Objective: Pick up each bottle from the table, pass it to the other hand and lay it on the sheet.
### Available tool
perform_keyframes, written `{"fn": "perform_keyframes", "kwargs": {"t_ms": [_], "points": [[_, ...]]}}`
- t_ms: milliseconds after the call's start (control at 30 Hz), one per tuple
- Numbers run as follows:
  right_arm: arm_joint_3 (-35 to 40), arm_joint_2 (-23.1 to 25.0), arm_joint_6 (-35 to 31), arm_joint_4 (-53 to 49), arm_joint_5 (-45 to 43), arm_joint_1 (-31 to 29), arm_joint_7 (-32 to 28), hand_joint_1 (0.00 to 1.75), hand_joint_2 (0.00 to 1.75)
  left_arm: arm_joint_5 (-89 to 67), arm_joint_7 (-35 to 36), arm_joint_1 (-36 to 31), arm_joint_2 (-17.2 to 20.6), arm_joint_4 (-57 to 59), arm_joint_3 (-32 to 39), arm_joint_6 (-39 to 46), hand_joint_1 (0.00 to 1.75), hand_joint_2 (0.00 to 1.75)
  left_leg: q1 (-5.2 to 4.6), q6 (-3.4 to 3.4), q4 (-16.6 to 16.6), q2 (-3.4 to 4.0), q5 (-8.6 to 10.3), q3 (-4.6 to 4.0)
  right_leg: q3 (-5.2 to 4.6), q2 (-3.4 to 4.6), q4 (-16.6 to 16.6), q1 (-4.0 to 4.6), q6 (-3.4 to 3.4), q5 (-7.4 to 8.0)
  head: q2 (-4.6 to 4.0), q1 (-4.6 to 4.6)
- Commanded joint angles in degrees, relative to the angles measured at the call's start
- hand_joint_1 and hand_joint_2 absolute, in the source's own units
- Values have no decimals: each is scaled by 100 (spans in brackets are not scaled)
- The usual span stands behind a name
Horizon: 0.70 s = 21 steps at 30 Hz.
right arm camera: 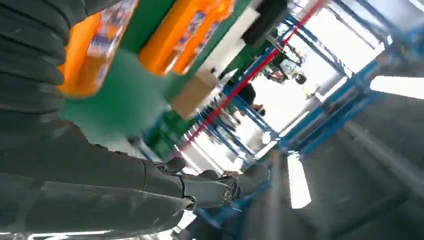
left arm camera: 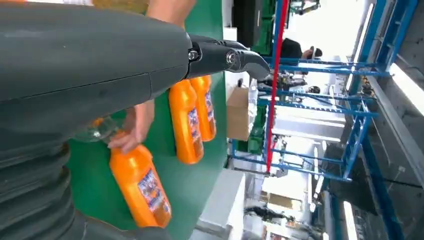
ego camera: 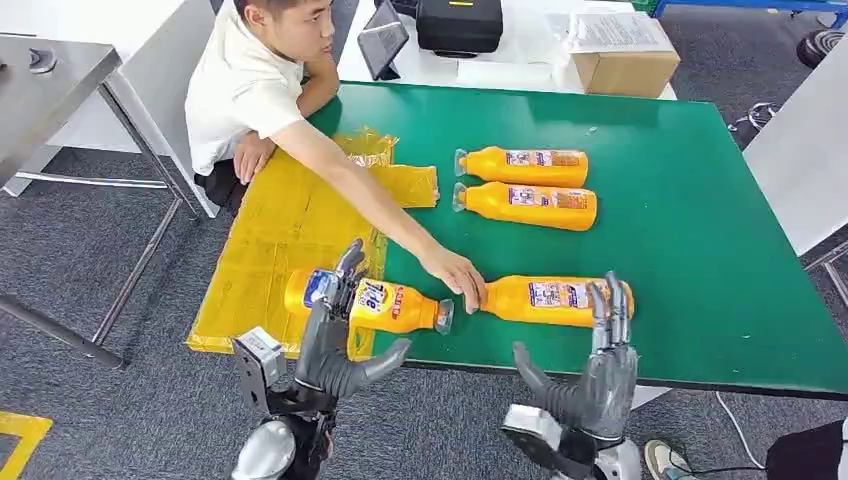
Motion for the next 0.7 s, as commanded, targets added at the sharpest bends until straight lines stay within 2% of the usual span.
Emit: {"fn": "perform_keyframes", "kwargs": {"t_ms": [33, 100, 200, 300, 467, 500, 700], "points": [[-1564, -136, -13, 903, 734, -241, 2, 0, 175, -260, -79, 192, 258, 262, -95, 127, 0, 175, 4, -10, -14, -7, -8, 38, 41, -2, -15, 4, -11, -8, 0, -2], [-1796, -205, -13, 1422, 933, -358, 2, 0, 175, -227, -25, 224, 303, 342, -251, 189, 0, 175, 6, -11, -14, -4, -9, 40, 45, 3, -17, 6, -12, -7, 0, 0], [-1690, -593, -13, 2029, 801, -576, 2, 0, 175, -348, -151, 195, 298, 488, -411, 399, 0, 175, 8, -10, -21, -5, -6, 41, 47, 3, -28, 9, -11, -2, 0, -2], [-1666, -778, -13, 2702, 808, -998, 66, 0, 175, -455, -225, 27, 260, 531, -459, 517, 0, 175, 7, -8, -16, 3, -5, 34, 37, 10, -23, 8, -10, 1, 0, 0], [-1563, -913, -13, 3100, 873, -1276, 230, 0, 175, -469, -227, -90, 235, 573, -490, 515, 0, 175, 1, -4, -10, 2, -1, 20, 21, 6, -12, 2, -5, 4, 0, -2], [-1435, -1004, -13, 3430, 821, -1435, 304, 0, 175, -471, -223, -167, 214, 626, -536, 495, 0, 175, 3, -4, -8, 2, 0, 16, 18, 4, -12, 4, -5, 5, 0, 2], [-1421, -1024, -13, 3511, 849, -1499, 313, 0, 175, -469, -217, -198, 194, 652, -549, 494, 0, 175, 4, -7, -9, 6, -5, 27, 30, 7, -13, 5, -8, 1, 0, -2]]}}
